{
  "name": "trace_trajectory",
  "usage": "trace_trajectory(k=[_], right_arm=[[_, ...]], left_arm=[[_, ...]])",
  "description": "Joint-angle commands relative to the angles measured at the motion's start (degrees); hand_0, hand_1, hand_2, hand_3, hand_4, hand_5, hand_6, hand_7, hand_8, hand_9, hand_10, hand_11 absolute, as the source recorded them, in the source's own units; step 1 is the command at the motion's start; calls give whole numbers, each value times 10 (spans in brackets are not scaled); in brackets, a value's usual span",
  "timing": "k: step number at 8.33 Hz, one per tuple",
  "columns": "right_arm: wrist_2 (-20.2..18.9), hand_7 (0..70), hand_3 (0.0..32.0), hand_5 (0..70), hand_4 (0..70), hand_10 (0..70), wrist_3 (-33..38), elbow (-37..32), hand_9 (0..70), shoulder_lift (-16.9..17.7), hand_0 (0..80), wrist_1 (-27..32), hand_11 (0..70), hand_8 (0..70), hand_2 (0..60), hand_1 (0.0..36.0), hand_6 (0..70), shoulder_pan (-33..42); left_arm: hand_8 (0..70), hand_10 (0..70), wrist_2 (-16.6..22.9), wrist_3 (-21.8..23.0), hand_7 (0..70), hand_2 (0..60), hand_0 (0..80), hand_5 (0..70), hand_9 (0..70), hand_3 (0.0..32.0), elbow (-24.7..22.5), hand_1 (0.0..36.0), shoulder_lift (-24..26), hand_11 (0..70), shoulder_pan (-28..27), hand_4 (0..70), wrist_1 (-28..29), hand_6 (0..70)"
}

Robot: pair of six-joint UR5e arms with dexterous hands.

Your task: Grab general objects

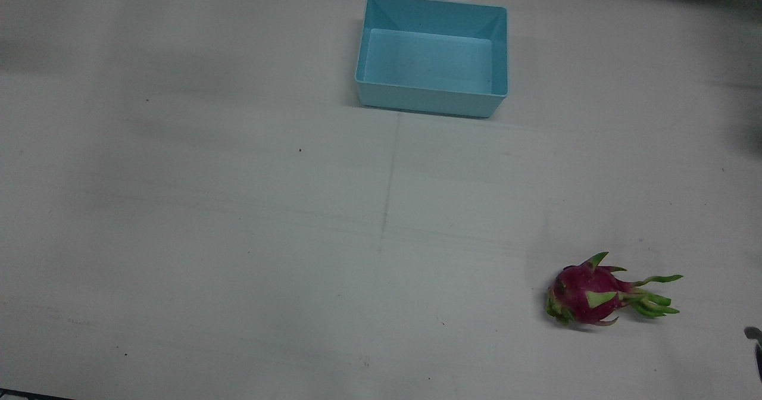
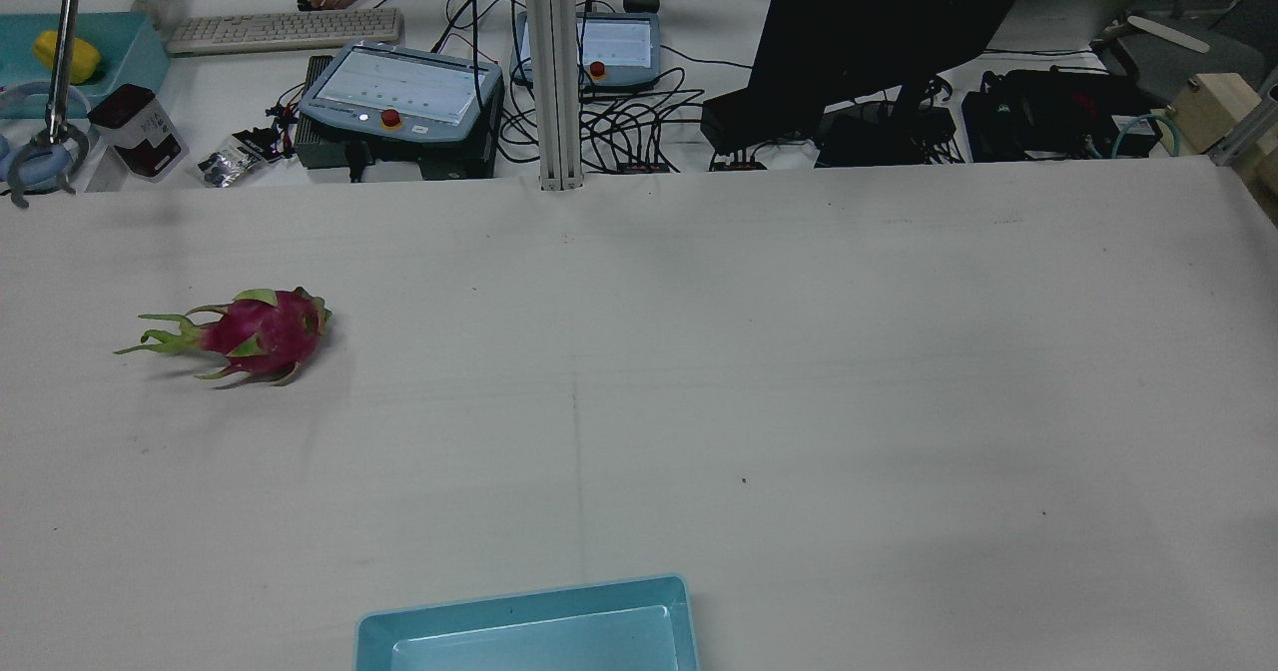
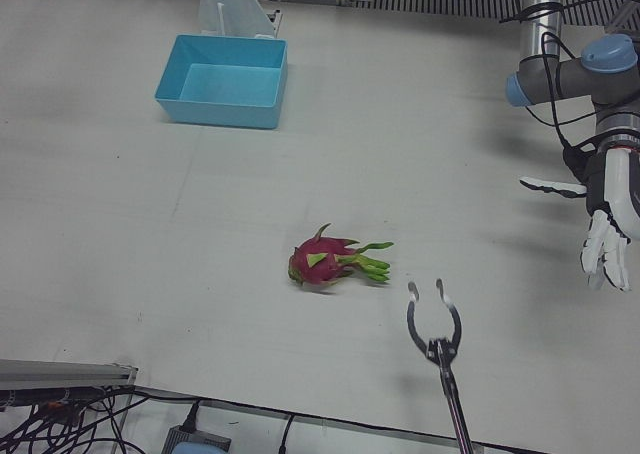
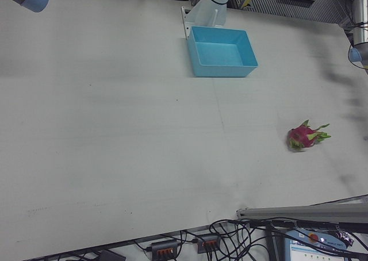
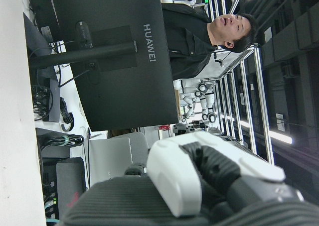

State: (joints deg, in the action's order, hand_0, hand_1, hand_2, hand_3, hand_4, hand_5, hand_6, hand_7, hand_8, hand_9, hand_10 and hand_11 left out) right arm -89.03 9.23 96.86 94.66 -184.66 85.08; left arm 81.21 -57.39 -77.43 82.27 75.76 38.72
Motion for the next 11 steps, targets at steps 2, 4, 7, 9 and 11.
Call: trace_trajectory(k=[2, 4, 7, 9, 11], right_arm=[[0, 0, 0, 0, 0, 0, 0, 1, 0, 0, 0, 0, 0, 0, 0, 0, 0, 1], [0, 0, 0, 0, 0, 0, 0, 1, 0, 0, 0, 0, 0, 0, 0, 0, 0, 1], [0, 0, 0, 0, 0, 0, 0, 1, 0, 0, 0, 0, 0, 0, 0, 0, 0, 1], [0, 0, 0, 0, 0, 0, 0, 1, 0, 0, 0, 0, 0, 0, 0, 0, 0, 1], [0, 0, 0, 0, 0, 0, 0, 1, 0, 0, 0, 0, 0, 0, 0, 0, 0, 1]], left_arm=[[0, 0, 0, 0, 0, 0, 263, 0, 0, 0, -2, 0, 0, 0, 0, 0, 4, 0], [0, 0, 1, 3, 0, 0, 282, 0, 0, 0, -9, 0, 2, 0, -1, 0, 20, 0], [0, 0, 9, 42, 0, 0, 461, 0, 0, 0, -163, 62, -81, 0, 7, 0, -26, 0], [0, 0, 67, -59, 0, 0, 545, 0, 0, 20, -365, 137, -105, 0, 9, 0, -208, 0], [0, 0, 91, -154, 0, 0, 623, 0, 0, 0, -465, 187, -101, 0, -3, 0, -325, 0]])
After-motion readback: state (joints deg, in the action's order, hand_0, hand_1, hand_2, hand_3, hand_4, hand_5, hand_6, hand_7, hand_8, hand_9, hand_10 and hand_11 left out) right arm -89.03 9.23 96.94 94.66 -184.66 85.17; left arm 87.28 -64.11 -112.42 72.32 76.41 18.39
